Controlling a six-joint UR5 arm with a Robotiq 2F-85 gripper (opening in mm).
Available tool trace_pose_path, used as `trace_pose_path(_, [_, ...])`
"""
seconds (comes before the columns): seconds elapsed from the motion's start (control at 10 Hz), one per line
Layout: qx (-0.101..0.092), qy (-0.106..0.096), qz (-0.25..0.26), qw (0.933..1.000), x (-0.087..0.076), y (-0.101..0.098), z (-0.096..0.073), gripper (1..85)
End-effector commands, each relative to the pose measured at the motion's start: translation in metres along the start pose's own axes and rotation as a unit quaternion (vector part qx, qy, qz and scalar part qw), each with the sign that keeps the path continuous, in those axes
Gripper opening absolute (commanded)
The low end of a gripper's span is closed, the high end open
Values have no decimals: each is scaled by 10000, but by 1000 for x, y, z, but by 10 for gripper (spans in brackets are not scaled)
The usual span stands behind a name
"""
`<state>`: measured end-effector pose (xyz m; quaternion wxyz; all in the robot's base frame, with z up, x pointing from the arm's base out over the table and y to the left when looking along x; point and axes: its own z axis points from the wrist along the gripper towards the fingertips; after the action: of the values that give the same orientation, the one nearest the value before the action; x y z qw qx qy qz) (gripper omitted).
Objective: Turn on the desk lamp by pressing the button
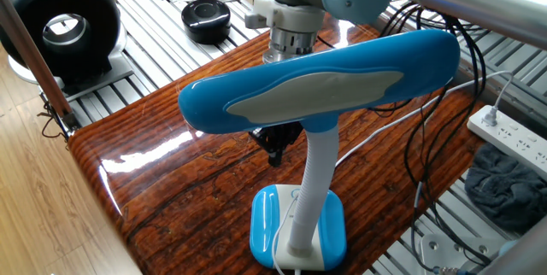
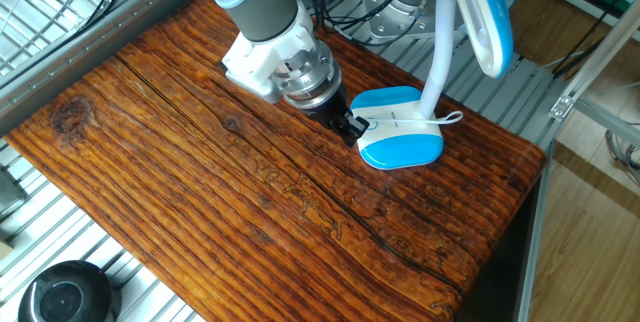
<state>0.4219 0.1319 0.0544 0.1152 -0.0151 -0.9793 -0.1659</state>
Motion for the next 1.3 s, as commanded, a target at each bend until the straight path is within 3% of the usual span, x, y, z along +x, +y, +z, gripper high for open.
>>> trace_pose_path(0.0, [23, -110, 17, 9999, -6, -2, 1, 10])
trace_pose_path(0.2, [103, -153, -5, 9998, -8, -6, 1, 10])
trace_pose_path(0.4, [-1, -231, 12, 9997, -12, -1, 1, 10])
trace_pose_path(0.7, [-12, -381, 450, 9983, -20, -1, 0, 10])
trace_pose_path(0.9, [200, -375, 960, 9945, -18, -13, 0, 10])
trace_pose_path(1.2, [189, -296, 973, 9946, -14, -12, 0, 10])
